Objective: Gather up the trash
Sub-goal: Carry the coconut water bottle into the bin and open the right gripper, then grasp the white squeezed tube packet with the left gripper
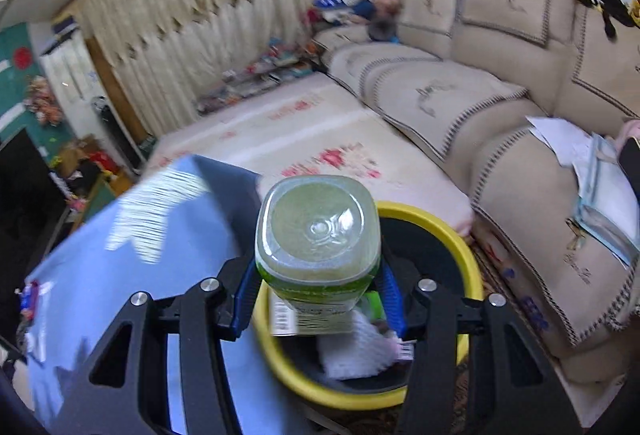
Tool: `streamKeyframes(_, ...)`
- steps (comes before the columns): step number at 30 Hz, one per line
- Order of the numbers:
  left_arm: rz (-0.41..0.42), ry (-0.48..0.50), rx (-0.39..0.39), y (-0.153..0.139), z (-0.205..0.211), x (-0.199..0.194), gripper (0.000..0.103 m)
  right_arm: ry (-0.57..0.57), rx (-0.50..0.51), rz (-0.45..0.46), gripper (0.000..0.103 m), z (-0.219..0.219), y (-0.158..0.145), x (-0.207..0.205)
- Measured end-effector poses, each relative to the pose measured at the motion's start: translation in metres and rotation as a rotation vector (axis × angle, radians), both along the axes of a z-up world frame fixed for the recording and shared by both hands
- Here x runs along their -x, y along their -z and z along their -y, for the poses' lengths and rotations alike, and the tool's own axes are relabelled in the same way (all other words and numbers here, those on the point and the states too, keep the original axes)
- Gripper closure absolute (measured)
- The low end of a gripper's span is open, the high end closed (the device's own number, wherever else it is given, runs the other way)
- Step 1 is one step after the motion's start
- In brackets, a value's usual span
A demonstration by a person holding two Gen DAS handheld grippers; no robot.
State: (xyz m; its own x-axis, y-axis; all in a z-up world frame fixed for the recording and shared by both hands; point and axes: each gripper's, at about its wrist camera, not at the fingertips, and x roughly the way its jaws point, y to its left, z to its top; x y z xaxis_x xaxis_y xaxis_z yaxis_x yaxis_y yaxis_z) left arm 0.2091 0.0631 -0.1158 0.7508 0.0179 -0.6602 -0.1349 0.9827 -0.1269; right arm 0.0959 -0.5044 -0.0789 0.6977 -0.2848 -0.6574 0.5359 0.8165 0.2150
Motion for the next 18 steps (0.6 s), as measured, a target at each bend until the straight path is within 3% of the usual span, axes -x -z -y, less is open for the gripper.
streamKeyframes(6,-0.056,-0.006,-0.003,0.008,0.006,-0.014,0.010,0.024,0.010,-0.022,0.038,0.009,0.018,-0.003)
streamKeyframes(18,-0.246,-0.076,0.095,0.041,-0.008,-0.069,0.010,-0.025,-0.021,-0.030,0.036,-0.001,0.023,-0.010)
